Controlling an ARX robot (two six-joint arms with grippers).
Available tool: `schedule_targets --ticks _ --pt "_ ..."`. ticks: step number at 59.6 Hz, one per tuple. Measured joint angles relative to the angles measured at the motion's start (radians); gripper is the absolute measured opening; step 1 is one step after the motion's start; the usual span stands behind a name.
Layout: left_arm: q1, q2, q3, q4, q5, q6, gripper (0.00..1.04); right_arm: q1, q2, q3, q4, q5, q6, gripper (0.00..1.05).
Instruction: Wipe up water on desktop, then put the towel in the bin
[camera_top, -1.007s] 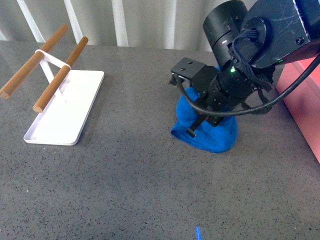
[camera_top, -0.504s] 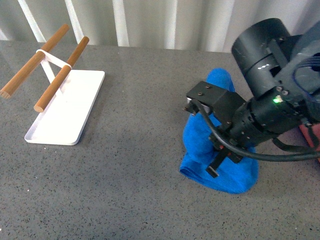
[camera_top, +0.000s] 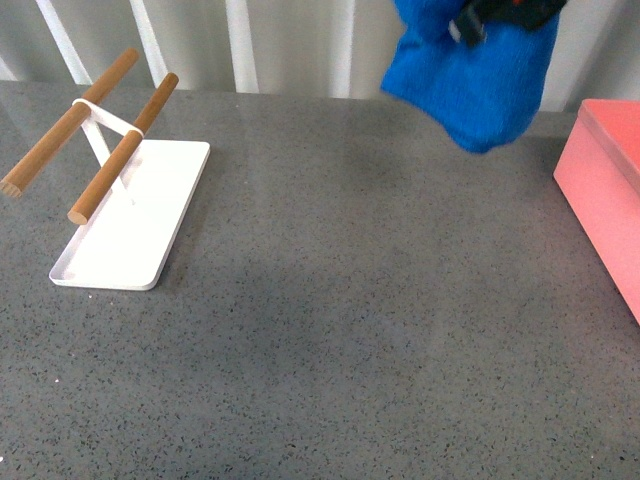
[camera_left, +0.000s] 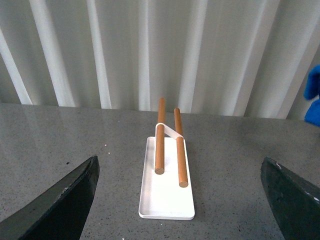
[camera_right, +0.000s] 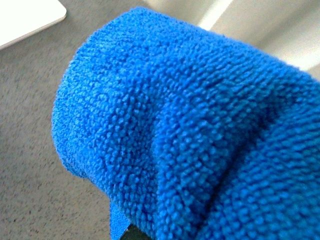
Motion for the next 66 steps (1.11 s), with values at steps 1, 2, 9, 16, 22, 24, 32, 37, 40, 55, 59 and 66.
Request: schedule_targets --ticks 1,2,9,16,22,24,32,37,40,55,59,66 --pt "0.0 0.0 0.0 0.0 0.0 0.0 0.98 -0.002 -0.009 0.013 -0.012 0.014 0.013 0.06" --pt "0.0 0.0 0.0 0.0 0.0 0.0 0.98 -0.006 -0.018 0.028 -0.03 0.028 0.025 0.06" --pt "0.0 0.0 0.0 0.0 0.0 0.0 0.98 -0.058 -0.071 0.108 -0.198 0.122 0.082 0.06" --pt "0.0 0.0 0.0 0.0 0.0 0.0 0.98 -0.116 -0.097 0.135 -0.32 0.167 0.106 0.06" --pt "0.0 0.0 0.0 0.0 0.0 0.0 0.98 -0.18 -0.121 0.135 -0.403 0.165 0.106 0.06" --pt "0.0 0.0 0.0 0.0 0.0 0.0 0.98 -0.202 -0.128 0.135 -0.423 0.163 0.106 0.06" --pt "0.0 0.0 0.0 0.0 0.0 0.0 0.98 -0.28 -0.154 0.134 -0.463 0.155 0.099 0.06" --pt "0.0 0.0 0.0 0.0 0.0 0.0 0.98 -0.342 -0.175 0.115 -0.454 0.146 0.072 0.06" --pt "0.0 0.0 0.0 0.0 0.0 0.0 0.98 -0.375 -0.178 0.104 -0.443 0.144 0.056 0.06" --pt "0.0 0.0 0.0 0.0 0.0 0.0 0.98 -0.428 -0.137 0.085 -0.397 0.152 0.026 0.06" --pt "0.0 0.0 0.0 0.0 0.0 0.0 0.98 -0.43 -0.129 0.085 -0.398 0.149 0.026 0.06" --pt "0.0 0.0 0.0 0.0 0.0 0.0 0.98 -0.431 -0.119 0.084 -0.388 0.156 0.024 0.25"
